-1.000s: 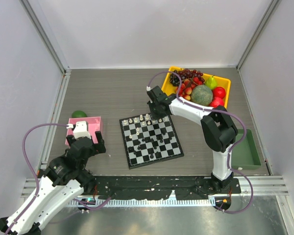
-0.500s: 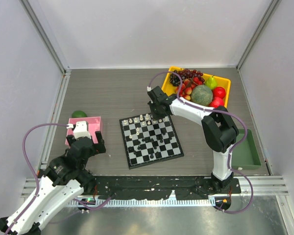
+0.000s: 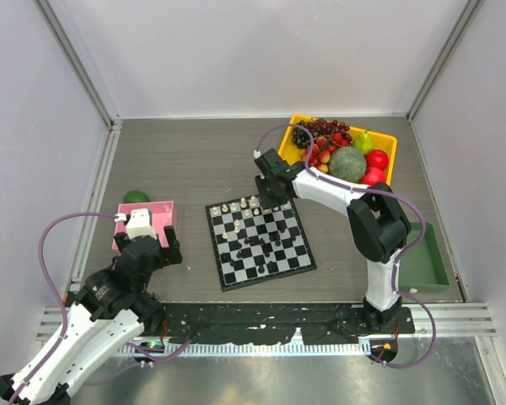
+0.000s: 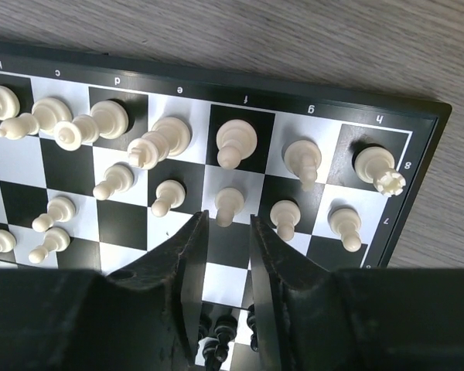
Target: Set up the chess pieces on the board
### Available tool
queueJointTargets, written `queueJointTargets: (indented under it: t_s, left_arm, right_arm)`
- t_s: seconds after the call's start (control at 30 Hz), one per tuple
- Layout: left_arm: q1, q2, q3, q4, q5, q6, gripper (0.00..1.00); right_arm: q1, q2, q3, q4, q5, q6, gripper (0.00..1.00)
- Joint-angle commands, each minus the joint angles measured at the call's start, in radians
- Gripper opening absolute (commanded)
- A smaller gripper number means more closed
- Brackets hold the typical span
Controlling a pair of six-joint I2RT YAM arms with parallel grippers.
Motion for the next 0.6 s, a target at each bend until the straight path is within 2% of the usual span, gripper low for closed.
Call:
queueJointTargets:
  t_s: [0.0,0.33,0.57]
  left_arm:
    - [-0.002,0.002,0.003,0.042,-0.014,-0.001,0.99]
    - [-0.002,-0.007,0.005,0.042,-0.011,0.001,0.99]
    - [-0.002,-0.015,0.002,0.043,-0.011,0.002,0.99]
  right_arm:
    - [0.005,-0.057,0.050,0.001,-0.027,-0.013,0.36]
    - [0.073,-0.112,0.041,-0.005,-0.001,0.021,0.38]
    - [0.162,-0.063,0.084,0.007,-0.021,0.044,0.38]
